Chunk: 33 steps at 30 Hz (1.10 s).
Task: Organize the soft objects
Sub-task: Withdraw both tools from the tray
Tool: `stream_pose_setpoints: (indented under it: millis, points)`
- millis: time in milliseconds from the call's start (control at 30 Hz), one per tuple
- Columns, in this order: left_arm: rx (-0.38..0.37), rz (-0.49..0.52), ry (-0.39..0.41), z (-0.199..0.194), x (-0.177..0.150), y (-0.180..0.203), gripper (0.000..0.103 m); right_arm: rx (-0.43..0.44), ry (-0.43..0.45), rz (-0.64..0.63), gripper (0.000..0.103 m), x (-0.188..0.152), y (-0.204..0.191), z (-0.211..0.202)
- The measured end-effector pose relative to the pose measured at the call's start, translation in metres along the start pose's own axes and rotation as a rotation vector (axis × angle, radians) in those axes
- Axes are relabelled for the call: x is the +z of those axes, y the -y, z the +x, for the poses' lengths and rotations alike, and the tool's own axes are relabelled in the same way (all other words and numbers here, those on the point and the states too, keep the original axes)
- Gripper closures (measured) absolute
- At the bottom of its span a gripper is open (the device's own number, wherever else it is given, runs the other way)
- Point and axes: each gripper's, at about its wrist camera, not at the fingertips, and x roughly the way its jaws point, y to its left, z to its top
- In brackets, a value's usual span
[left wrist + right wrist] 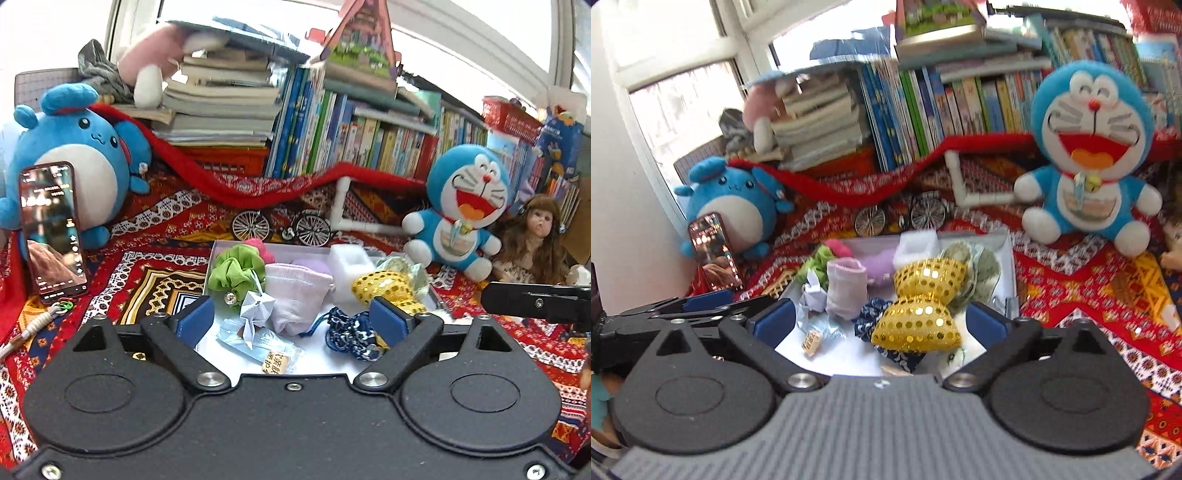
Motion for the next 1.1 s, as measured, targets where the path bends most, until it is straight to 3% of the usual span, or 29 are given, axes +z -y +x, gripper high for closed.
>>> stream_pose_setpoints:
  millis: [233, 500, 900, 1100]
  points:
    - [0.007, 0.009, 0.065, -0.040, -0.017, 0.007, 0.003, 0.025, 0.143, -0.031, 0.000, -0.020, -0.004, -0.038]
    - [0.006, -0.004, 0.092, -0.080, -0.055, 0.012, 0.001, -0.038, 0.217, -0.078, 0.000, -0.068, -0.011, -0.067]
    - [0.090, -0.008, 0.033, -0.103, -0.145, 0.022, 0.001, -0.164, 0.270, -0.121, 0.000, -0.155, -0.015, -0.093]
    - [0.123, -0.039, -0.020, -0.089, -0.165, 0.022, 0.001, -0.214, 0.236, -0.126, 0.000, -0.181, -0.014, -0.084]
